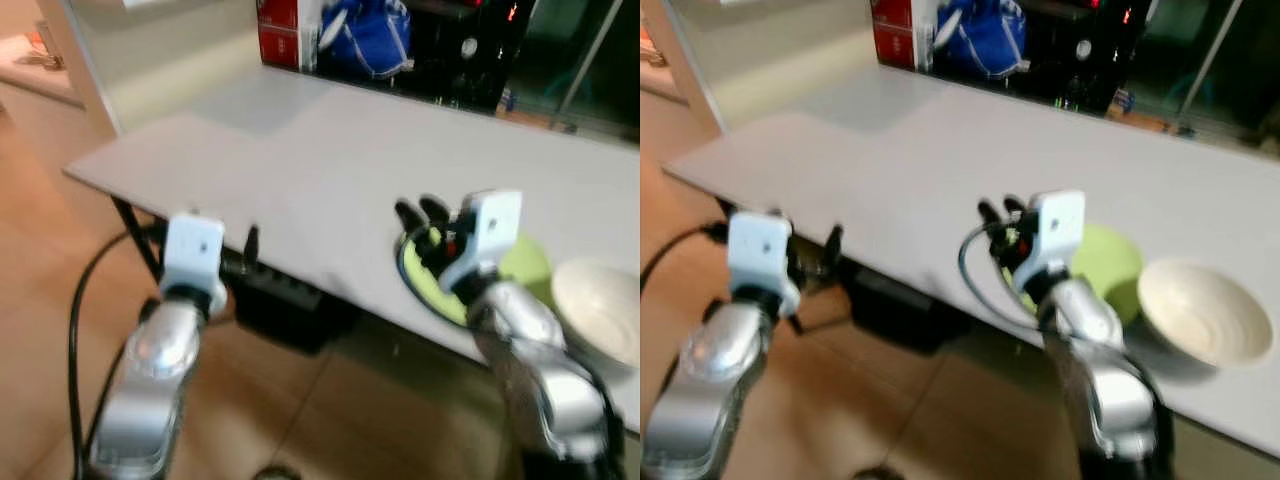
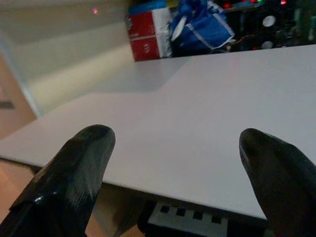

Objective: Setting the table

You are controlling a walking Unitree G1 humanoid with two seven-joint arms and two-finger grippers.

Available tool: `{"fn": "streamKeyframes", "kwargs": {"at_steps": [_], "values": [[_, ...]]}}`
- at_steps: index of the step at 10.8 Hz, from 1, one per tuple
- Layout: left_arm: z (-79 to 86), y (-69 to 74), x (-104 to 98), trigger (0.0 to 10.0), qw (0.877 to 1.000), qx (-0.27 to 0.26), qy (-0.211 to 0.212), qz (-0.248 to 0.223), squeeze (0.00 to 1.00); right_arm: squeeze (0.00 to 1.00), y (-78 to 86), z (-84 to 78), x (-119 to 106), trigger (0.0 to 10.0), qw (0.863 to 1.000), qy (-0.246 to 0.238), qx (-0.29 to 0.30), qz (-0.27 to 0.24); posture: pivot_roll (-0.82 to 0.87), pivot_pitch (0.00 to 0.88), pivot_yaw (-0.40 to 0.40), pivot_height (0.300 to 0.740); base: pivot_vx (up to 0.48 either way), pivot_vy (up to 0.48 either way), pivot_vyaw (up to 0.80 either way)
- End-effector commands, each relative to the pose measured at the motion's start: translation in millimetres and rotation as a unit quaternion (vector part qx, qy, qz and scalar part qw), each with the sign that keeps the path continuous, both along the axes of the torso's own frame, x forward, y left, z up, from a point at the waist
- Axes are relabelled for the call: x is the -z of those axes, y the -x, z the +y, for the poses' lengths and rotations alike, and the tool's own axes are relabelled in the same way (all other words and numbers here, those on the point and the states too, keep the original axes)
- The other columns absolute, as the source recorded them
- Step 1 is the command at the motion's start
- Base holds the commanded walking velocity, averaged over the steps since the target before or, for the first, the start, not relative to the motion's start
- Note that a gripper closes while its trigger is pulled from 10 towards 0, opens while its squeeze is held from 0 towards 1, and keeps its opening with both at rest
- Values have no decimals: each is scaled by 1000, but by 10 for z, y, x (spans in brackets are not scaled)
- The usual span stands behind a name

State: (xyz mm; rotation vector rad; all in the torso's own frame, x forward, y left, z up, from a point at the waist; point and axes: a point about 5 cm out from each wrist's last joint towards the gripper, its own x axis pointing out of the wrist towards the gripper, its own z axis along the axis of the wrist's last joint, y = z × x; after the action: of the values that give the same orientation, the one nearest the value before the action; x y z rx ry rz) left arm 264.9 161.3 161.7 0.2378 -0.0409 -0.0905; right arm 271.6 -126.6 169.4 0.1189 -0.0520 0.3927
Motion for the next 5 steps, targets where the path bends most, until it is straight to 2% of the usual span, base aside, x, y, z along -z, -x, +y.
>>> {"fn": "streamKeyframes", "kwargs": {"at_steps": [1, 3, 5], "values": [[54, -1, 69, 10000, 1000, -16, -3, 3, 0, 0, 11, -30, 74, 10000, 1000, 10, 2, 6, 27, 0, 12, 740, 0, 0, 800], [90, 68, 142, 10000, 1000, -22, -16, 8, 0, 0, 39, -60, 221, 10000, 999, 17, -1, 29, 41, 0, 10, 740, 0, 0, 800], [100, 123, 165, 10000, 1000, -21, -18, -7, 0, 0, 63, -51, 317, 10000, 999, 20, -16, 44, 42, 0, -5, 740, 0, 0, 800]]}}
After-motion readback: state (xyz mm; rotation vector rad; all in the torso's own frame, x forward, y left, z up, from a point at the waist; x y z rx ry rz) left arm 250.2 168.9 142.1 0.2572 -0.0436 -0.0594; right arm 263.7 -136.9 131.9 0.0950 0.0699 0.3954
